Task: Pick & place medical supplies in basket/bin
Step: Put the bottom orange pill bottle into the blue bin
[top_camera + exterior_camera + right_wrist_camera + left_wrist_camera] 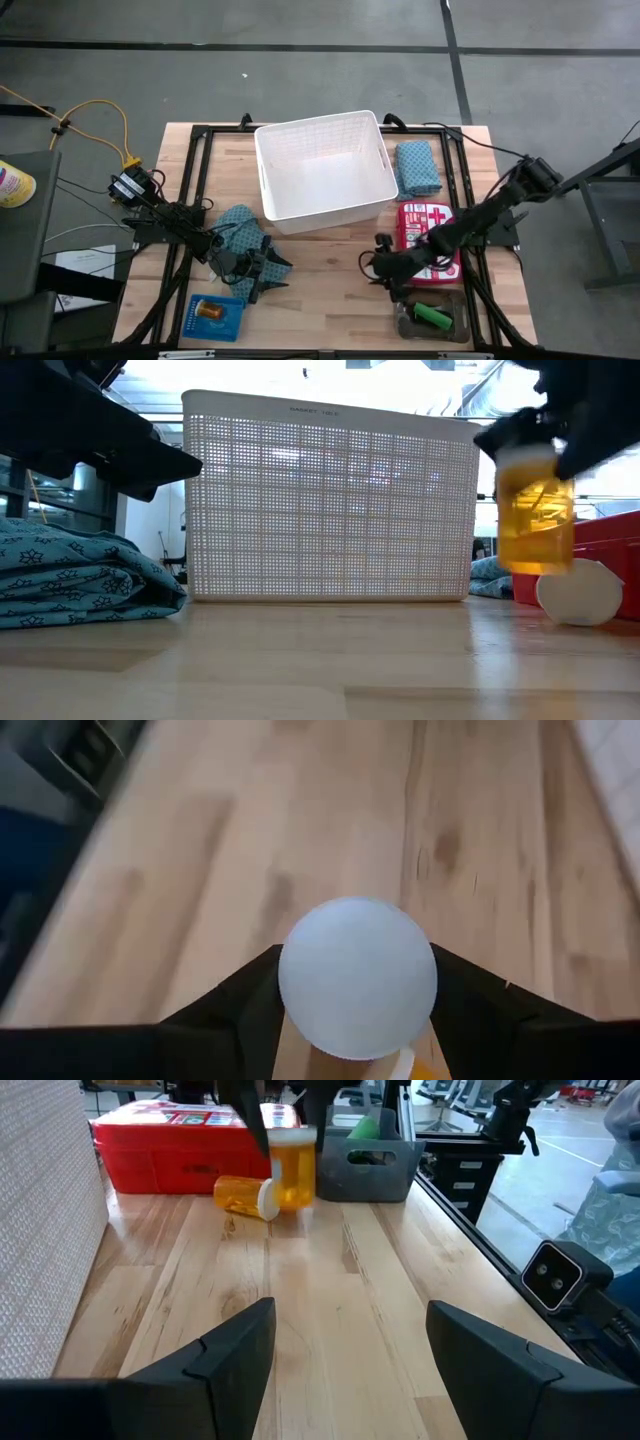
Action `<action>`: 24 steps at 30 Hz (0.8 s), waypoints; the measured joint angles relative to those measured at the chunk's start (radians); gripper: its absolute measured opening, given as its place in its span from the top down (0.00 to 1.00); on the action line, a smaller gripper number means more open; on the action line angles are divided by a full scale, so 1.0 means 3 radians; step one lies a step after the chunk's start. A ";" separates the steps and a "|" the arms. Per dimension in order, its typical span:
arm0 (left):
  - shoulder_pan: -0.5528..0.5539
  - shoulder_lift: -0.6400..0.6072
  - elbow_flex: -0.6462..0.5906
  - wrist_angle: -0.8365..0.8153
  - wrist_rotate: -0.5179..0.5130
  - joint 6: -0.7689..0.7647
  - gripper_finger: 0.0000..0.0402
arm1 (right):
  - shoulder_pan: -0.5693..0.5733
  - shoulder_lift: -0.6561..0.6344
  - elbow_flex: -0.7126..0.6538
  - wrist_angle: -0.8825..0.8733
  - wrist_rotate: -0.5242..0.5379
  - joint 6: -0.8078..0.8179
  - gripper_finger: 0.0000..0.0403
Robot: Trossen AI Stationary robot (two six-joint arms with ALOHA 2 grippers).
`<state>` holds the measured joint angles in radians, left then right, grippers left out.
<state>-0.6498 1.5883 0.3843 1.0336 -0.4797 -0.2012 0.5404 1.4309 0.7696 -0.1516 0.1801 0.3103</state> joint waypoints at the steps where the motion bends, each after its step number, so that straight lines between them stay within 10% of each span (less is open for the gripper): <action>1: 0.0001 0.0000 0.0000 -0.0001 0.0000 0.0000 0.37 | -0.0001 -0.0051 0.0000 0.0041 0.0002 -0.0001 0.50; 24: 0.0000 0.0000 0.0000 -0.0001 0.0001 0.0000 0.37 | -0.0022 -0.0239 0.0001 0.0440 0.0264 -0.0001 0.50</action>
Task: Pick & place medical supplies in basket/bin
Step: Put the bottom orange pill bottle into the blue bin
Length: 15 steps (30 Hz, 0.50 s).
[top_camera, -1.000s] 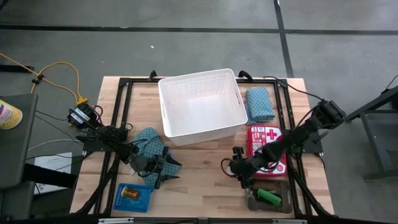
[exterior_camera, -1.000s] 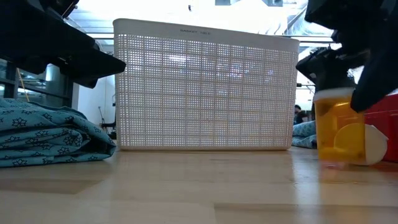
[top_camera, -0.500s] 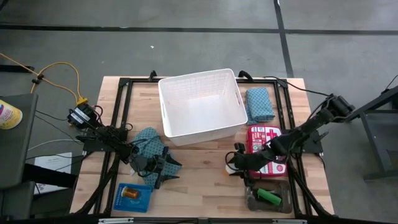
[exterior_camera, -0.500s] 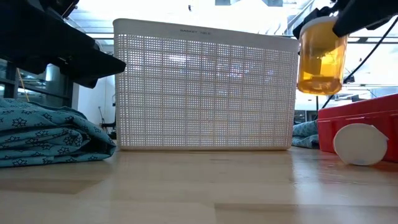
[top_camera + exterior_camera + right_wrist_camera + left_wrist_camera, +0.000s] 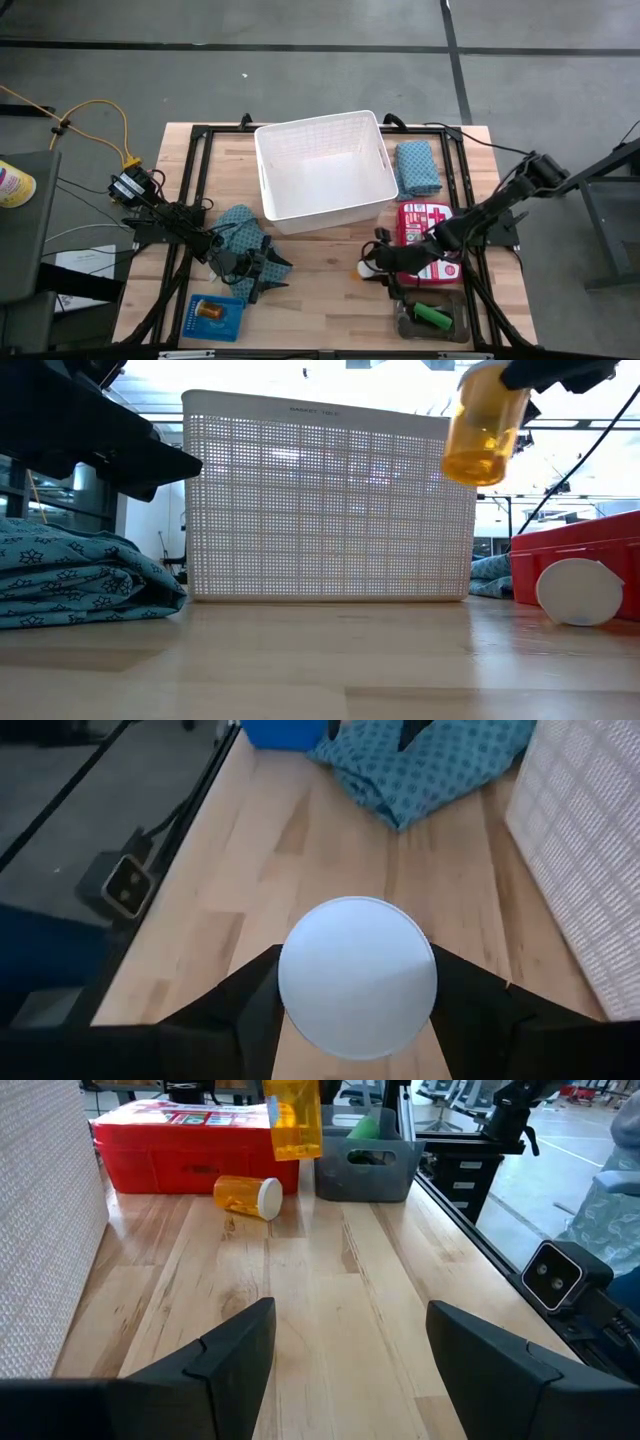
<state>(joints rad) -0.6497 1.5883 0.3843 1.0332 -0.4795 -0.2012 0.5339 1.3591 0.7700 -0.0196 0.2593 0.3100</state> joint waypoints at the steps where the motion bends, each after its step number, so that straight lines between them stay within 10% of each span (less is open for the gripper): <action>1: 0.0001 0.0000 0.0000 0.0000 -0.0001 0.0000 0.37 | -0.0005 0.0029 0.0000 0.0033 0.0026 -0.0001 0.50; 15: 0.0000 0.0000 0.0000 0.0000 0.0000 0.0000 0.37 | -0.0257 0.0981 0.0897 0.0145 -0.0181 -0.0335 0.50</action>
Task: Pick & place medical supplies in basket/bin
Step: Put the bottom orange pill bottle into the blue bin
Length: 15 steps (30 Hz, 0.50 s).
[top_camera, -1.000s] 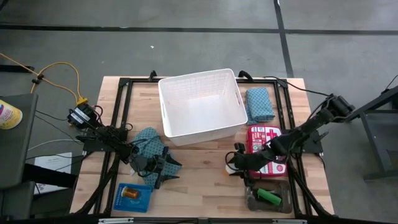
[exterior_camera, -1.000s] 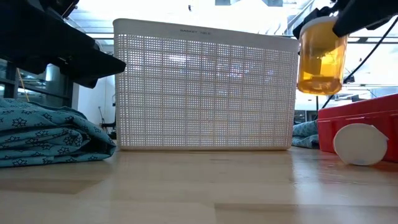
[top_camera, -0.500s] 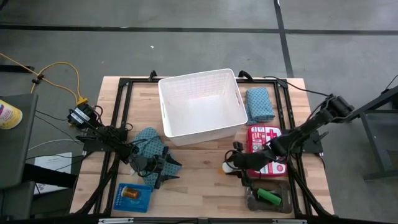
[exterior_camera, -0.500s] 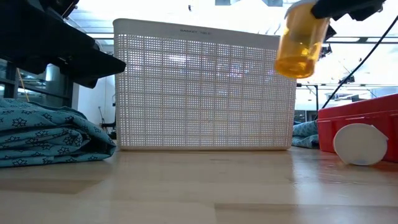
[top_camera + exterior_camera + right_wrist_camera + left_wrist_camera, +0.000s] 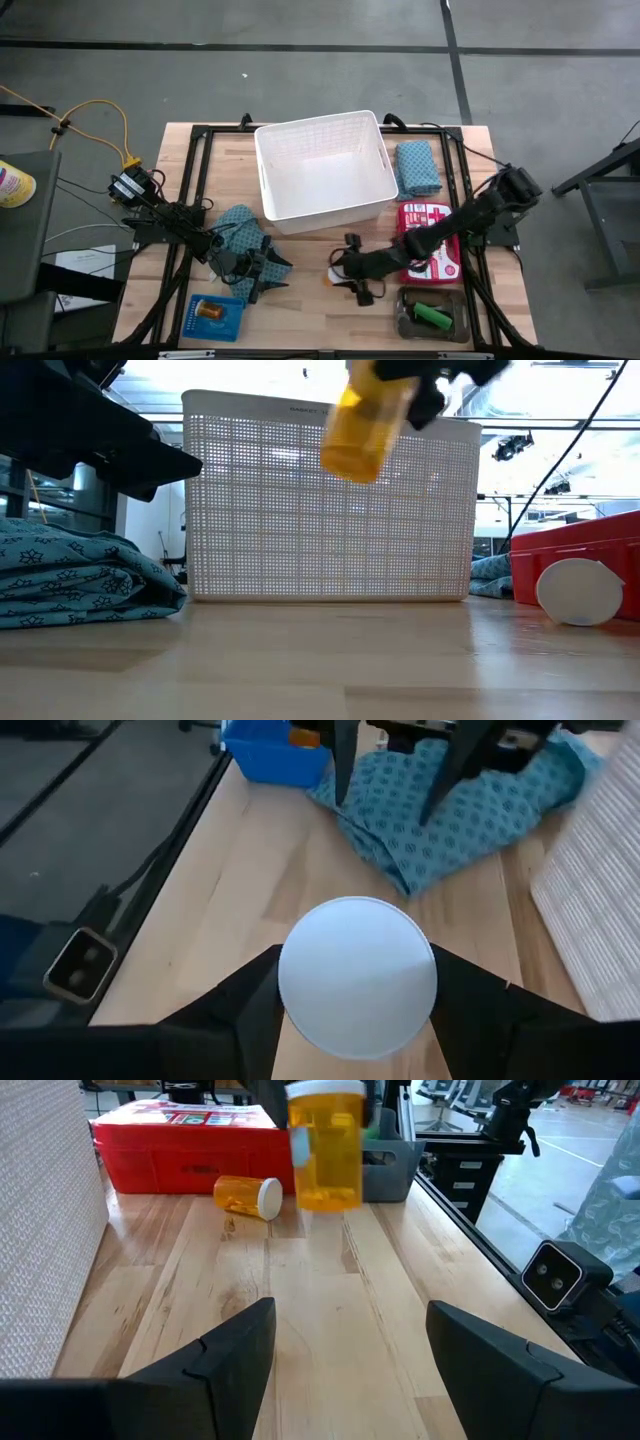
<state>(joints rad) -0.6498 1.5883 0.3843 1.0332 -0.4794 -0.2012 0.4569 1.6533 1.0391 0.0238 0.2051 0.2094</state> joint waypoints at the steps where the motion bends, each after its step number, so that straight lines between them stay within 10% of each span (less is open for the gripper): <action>1: 0.0000 0.0000 0.0000 0.0000 -0.0001 0.0000 0.37 | -0.0008 0.0079 0.0106 -0.0041 0.0003 -0.0010 0.50; 15: 0.0000 0.0000 0.0000 0.0000 -0.0001 0.0000 0.37 | -0.0100 0.0926 0.1081 -0.0065 0.0007 0.0000 0.50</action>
